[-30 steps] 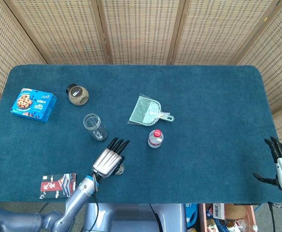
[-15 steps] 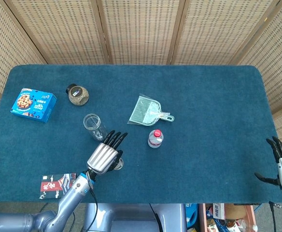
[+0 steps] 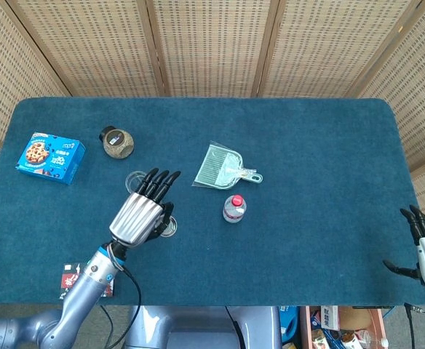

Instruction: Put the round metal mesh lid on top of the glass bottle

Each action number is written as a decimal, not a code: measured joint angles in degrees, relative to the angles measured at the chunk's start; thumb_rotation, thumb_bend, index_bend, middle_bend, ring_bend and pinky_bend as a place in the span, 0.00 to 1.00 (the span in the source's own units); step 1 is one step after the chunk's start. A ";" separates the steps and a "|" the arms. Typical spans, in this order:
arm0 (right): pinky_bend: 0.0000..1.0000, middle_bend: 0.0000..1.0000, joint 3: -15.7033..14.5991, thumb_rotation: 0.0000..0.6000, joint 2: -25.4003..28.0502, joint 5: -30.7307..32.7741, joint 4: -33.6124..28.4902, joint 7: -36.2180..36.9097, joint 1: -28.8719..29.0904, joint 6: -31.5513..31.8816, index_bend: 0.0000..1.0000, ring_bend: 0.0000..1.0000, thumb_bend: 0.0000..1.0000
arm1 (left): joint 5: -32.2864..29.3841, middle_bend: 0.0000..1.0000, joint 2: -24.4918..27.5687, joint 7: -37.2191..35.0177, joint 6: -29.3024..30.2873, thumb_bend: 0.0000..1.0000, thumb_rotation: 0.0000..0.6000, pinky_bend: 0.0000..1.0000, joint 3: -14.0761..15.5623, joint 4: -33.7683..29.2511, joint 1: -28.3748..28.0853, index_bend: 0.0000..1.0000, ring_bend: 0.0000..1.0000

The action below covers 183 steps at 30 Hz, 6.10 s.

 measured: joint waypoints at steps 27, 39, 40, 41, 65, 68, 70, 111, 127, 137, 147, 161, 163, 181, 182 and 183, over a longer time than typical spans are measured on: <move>0.00 0.00 0.01 1.00 -0.43 0.79 -0.06 -1.36 0.51 -1.23 0.09 0.00 0.05 | -21.80 0.00 15.64 -1.87 -4.90 0.41 1.00 0.00 -8.84 1.02 -6.07 0.68 0.00; 0.00 0.00 0.01 1.00 -0.47 1.14 0.19 -1.06 0.67 -1.85 0.09 0.00 0.05 | -25.39 0.00 13.48 -1.82 -5.81 0.41 1.00 0.00 -6.77 5.41 -9.17 0.63 0.00; 0.00 0.00 0.00 1.00 -0.45 1.16 0.24 -0.97 0.68 -1.91 0.09 0.00 0.05 | -25.63 0.00 13.15 -1.70 -5.76 0.41 1.00 0.00 -6.54 5.72 -9.45 0.62 0.00; 0.00 0.00 -0.02 1.00 -0.43 1.16 0.30 -0.83 0.69 -2.00 0.09 0.00 0.05 | -25.76 0.00 12.95 -1.58 -5.75 0.41 1.00 0.00 -6.38 5.96 -9.65 0.62 0.00; 0.00 0.00 0.08 1.00 -0.46 1.43 0.52 -0.37 0.80 -2.34 0.09 0.00 0.05 | -27.35 0.00 9.63 -2.38 -5.01 0.41 1.00 0.00 -3.51 9.67 -12.18 0.60 0.00; 0.00 0.00 0.07 1.00 -0.45 1.41 0.51 -0.30 0.75 -2.27 0.09 0.00 0.05 | -27.40 0.00 9.65 -2.41 -4.87 0.41 1.00 0.00 -3.34 9.57 -12.39 0.59 0.00; 0.00 0.00 0.08 1.00 -0.43 1.42 0.49 -0.24 0.75 -2.28 0.09 0.00 0.05 | -27.53 0.00 9.73 -2.44 -4.80 0.41 1.00 0.00 -3.31 9.48 -12.48 0.58 0.00; 0.00 0.00 0.02 1.00 -0.20 1.41 0.31 0.26 0.70 -2.41 0.09 0.00 0.05 | -29.37 0.00 8.25 -0.73 -0.86 0.24 1.00 0.00 -2.38 9.17 -14.19 0.52 0.00; 0.00 0.00 -0.04 1.00 -0.07 1.03 -0.06 0.11 0.57 -1.96 0.09 0.00 0.05 | -24.18 0.00 16.95 -7.96 -2.06 0.25 1.00 0.00 -1.01 1.71 -9.58 0.29 0.00; 0.00 0.00 -0.19 1.00 -0.07 0.71 -0.90 -1.26 0.54 -1.57 0.09 0.00 0.05 | -19.53 0.00 28.18 -11.20 -7.42 0.59 1.00 0.00 3.26 -4.07 -6.06 0.25 0.00; 0.00 0.00 -0.19 1.00 0.10 0.70 -1.07 -0.98 0.42 -1.40 0.09 0.00 0.05 | -21.00 0.00 28.69 -10.08 -10.55 0.60 1.00 0.00 4.87 -3.93 -6.55 0.25 0.00; 0.00 0.00 -0.13 1.00 0.24 0.91 -0.60 0.21 0.40 -1.72 0.09 0.00 0.05 | -26.96 0.00 22.60 -3.50 -10.05 0.60 1.00 0.00 4.62 -2.13 -10.88 0.25 0.00; 0.00 0.00 -0.14 1.00 0.26 0.89 -0.56 0.36 0.41 -1.76 0.09 0.00 0.05 | -27.69 0.00 22.04 -2.78 -9.63 0.60 1.00 0.00 4.60 -2.18 -11.34 0.25 0.00; 0.00 0.00 -0.16 1.00 0.37 0.85 -0.52 0.71 0.39 -1.82 0.09 0.00 0.05 | -30.57 0.00 20.13 0.47 -7.70 0.60 1.00 0.00 5.62 -2.52 -13.36 0.26 0.00; 0.00 0.00 -0.16 1.00 0.40 0.85 -0.53 0.70 0.40 -1.83 0.09 0.00 0.05 | -30.65 0.00 20.11 0.51 -7.64 0.60 1.00 0.00 5.66 -2.52 -13.41 0.26 0.00; 0.00 0.00 -0.17 1.00 0.40 0.85 -0.55 0.67 0.40 -1.85 0.09 0.00 0.05 | -30.72 0.00 20.09 0.54 -7.56 0.60 1.00 0.00 5.70 -2.54 -13.45 0.26 0.00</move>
